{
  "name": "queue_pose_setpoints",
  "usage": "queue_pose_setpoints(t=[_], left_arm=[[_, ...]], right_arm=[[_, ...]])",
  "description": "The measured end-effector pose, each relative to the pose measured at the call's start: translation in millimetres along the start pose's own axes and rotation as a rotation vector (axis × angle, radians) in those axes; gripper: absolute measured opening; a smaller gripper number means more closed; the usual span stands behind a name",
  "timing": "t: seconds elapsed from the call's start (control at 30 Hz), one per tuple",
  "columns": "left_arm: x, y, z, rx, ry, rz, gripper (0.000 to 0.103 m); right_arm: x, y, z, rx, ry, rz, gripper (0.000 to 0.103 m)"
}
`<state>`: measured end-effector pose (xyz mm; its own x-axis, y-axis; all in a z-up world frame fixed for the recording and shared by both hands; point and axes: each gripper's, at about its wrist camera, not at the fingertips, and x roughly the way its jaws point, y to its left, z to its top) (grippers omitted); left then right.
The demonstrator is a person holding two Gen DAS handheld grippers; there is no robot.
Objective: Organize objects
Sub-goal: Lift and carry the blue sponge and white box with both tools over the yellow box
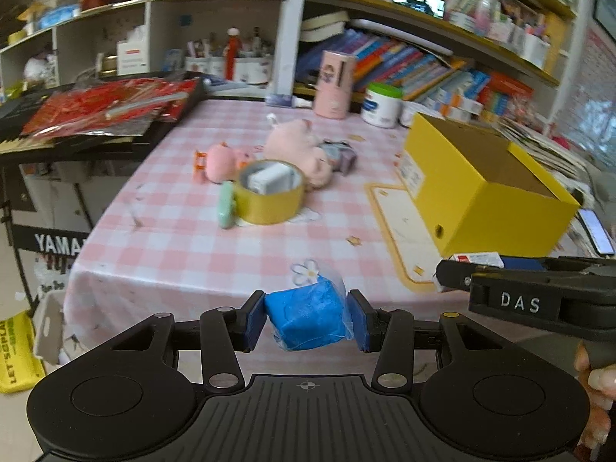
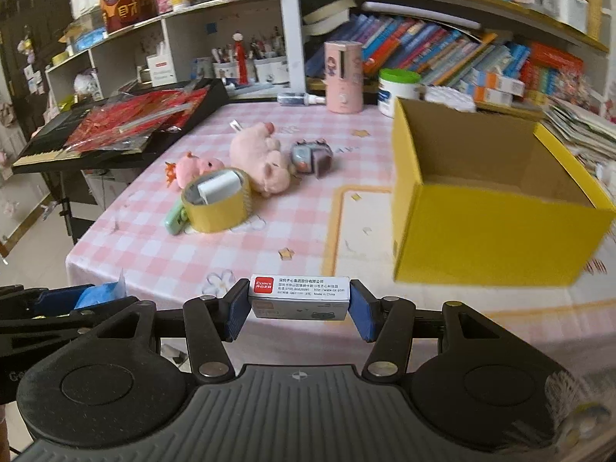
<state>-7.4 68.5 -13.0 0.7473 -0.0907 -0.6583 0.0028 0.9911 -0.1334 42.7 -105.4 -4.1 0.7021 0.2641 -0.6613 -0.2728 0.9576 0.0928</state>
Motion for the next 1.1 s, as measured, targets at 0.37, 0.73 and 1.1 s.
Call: queue_pose_setpoints(t=[0.37,0.73,1.1], left_arm=[[-4.7,-41.1,-13.9,0.124,0.023,-0.125,0.044],[-0.8,-67.4,-10.8,0.172,0.019,-0.19,0.044],[13.6,-111.2,-1.3,0.248,0.014,-0.266,0.044]], right_arm=[[-34.8,-35.4,-36.3,0.133,0.003,-0.125,0.052],[-51.4,-57.5,-47.3,0.18,0.003,-0.195,0.052],[-60.6,-100.7,-52.5,0.267,0.007,-0.269,0.052]])
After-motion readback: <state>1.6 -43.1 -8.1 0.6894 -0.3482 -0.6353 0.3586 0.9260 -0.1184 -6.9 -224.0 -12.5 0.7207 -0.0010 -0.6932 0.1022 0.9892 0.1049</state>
